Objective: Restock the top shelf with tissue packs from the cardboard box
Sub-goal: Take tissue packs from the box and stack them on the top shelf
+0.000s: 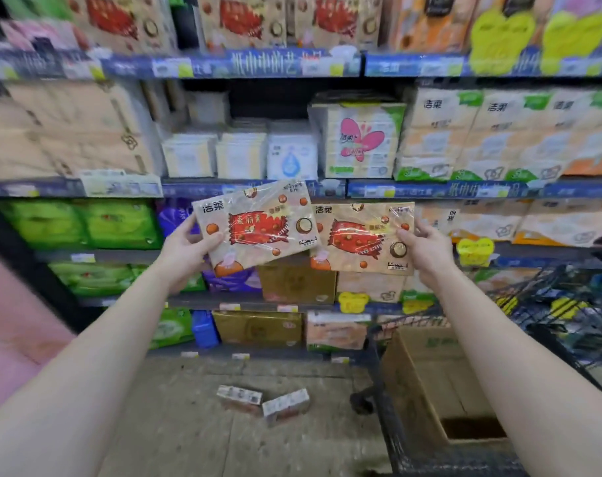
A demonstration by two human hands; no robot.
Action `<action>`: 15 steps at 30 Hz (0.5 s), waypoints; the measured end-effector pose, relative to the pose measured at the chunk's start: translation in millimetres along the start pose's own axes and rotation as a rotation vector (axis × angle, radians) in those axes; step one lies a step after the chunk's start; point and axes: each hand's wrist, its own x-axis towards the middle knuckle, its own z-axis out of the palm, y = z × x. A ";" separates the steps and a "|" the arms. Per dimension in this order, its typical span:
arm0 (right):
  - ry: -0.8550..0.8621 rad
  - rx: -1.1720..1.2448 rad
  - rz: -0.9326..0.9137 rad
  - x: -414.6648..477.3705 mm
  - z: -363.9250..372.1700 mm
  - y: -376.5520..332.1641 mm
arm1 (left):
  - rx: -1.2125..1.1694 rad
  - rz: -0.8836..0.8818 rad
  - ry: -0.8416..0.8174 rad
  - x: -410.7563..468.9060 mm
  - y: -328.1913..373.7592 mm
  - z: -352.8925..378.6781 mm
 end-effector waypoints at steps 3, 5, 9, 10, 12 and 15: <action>-0.064 0.094 -0.042 2.8 31.7 -35.5 | -0.037 0.037 0.043 11.5 29.4 -26.7; -0.050 0.119 -0.088 12.9 51.5 -55.8 | -0.035 0.073 0.048 17.1 54.7 -40.5; -0.043 0.138 -0.170 35.3 82.7 -96.0 | -0.075 0.134 0.049 32.8 100.8 -62.5; -0.058 0.149 -0.189 43.4 91.5 -108.6 | -0.079 0.151 0.045 39.5 113.7 -69.7; -0.084 0.169 -0.238 59.8 108.7 -138.4 | -0.071 0.183 0.044 53.2 140.4 -84.8; -0.113 0.211 -0.308 83.1 128.9 -184.5 | -0.057 0.241 0.069 71.6 179.4 -101.5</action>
